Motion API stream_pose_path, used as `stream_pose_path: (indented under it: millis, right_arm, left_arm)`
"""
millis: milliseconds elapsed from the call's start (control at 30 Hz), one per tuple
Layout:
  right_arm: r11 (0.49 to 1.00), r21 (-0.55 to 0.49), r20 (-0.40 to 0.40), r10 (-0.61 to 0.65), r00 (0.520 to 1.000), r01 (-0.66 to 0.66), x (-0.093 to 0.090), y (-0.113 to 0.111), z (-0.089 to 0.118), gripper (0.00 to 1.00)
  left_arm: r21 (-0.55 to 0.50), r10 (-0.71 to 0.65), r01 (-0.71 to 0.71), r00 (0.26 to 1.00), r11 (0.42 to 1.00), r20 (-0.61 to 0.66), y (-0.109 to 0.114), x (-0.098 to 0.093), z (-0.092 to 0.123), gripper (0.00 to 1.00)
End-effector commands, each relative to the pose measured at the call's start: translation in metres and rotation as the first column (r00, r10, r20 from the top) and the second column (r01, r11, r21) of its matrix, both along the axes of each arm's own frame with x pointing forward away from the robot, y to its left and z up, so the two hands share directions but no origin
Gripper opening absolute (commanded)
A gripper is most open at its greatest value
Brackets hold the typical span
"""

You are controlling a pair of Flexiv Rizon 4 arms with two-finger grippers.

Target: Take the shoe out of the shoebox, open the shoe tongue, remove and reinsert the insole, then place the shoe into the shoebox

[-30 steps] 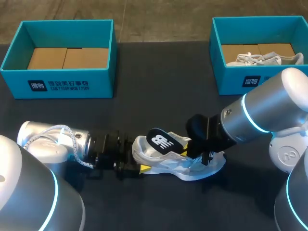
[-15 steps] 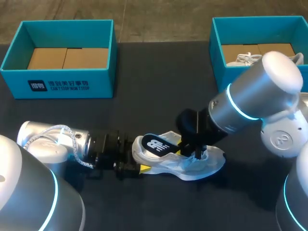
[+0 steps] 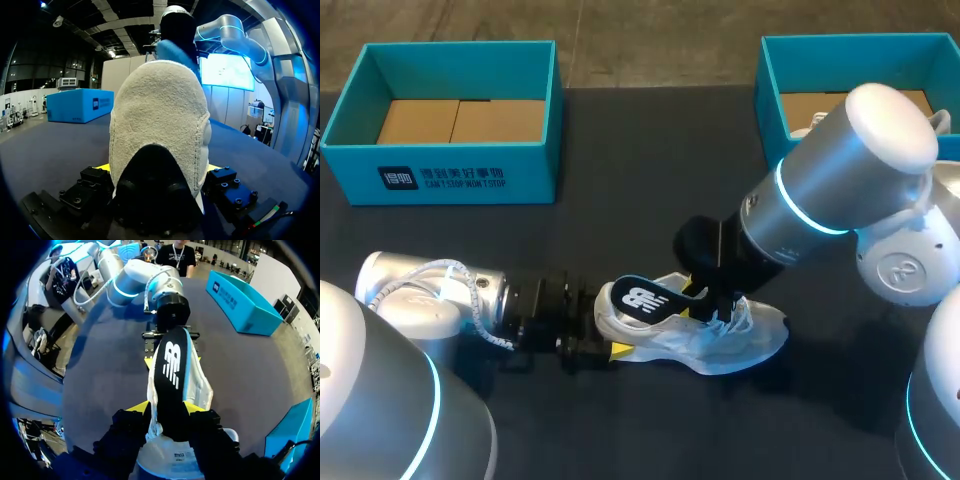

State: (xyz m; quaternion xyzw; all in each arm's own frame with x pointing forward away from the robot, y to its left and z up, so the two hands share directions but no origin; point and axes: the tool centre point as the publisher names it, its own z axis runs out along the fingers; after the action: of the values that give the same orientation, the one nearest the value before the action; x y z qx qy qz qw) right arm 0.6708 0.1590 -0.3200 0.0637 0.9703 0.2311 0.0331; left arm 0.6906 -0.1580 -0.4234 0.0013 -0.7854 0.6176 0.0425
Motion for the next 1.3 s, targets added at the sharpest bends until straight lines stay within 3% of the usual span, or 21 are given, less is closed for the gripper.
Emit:
stream_pose_path:
  millis: [33,133,267,333,400,500,733,867,1167,1300]
  right_arm:
    - [0.999,-0.034,0.005,-0.007,1.000,0.007,0.000,0.002,0.013,0.41]
    - [0.999,-0.040,0.000,-0.011,1.000,0.011,0.003,0.005,0.020,0.42]
    - [0.997,-0.075,-0.096,0.001,0.995,-0.008,0.012,0.015,0.026,0.44]
    - [0.996,-0.082,-0.121,0.011,0.993,-0.021,0.015,0.020,0.027,0.40]
    - [0.996,-0.084,-0.147,0.017,0.989,-0.029,0.018,0.025,0.027,0.37]
    - [0.995,-0.086,-0.186,0.025,0.982,-0.042,0.022,0.030,0.026,0.44]
    - [0.993,-0.092,-0.239,0.051,0.970,-0.075,0.028,0.040,0.025,0.38]
    - [0.990,-0.103,-0.272,0.061,0.960,-0.092,0.029,0.045,0.021,0.44]
    - [0.987,-0.101,-0.368,0.082,0.926,-0.127,0.035,0.050,0.016,0.40]
    - [0.986,-0.054,-0.395,0.123,0.910,-0.157,0.040,0.049,0.017,0.49]
  left_arm:
    - [0.004,0.001,-0.001,1.000,1.000,-0.001,0.000,0.000,-0.004,0.00]
    - [0.004,0.001,-0.001,1.000,1.000,-0.001,0.000,0.000,-0.004,0.00]
    - [0.004,0.001,-0.001,1.000,1.000,-0.001,0.000,0.000,-0.004,0.00]
    - [0.004,0.001,-0.001,1.000,1.000,-0.001,0.000,0.000,-0.004,0.00]
    - [0.004,0.001,-0.001,1.000,1.000,-0.001,0.000,0.000,-0.004,0.00]
    - [0.004,0.001,-0.001,1.000,1.000,-0.001,0.000,0.000,-0.004,0.00]
    - [0.004,0.001,-0.001,1.000,1.000,-0.001,0.000,0.000,-0.004,0.00]
    - [0.004,0.001,-0.001,1.000,1.000,-0.001,0.000,0.000,-0.004,0.00]
    - [0.004,0.001,-0.001,1.000,1.000,-0.001,0.000,0.000,-0.004,0.00]
    - [0.004,0.001,-0.001,1.000,1.000,-0.001,0.000,0.000,-0.004,0.00]
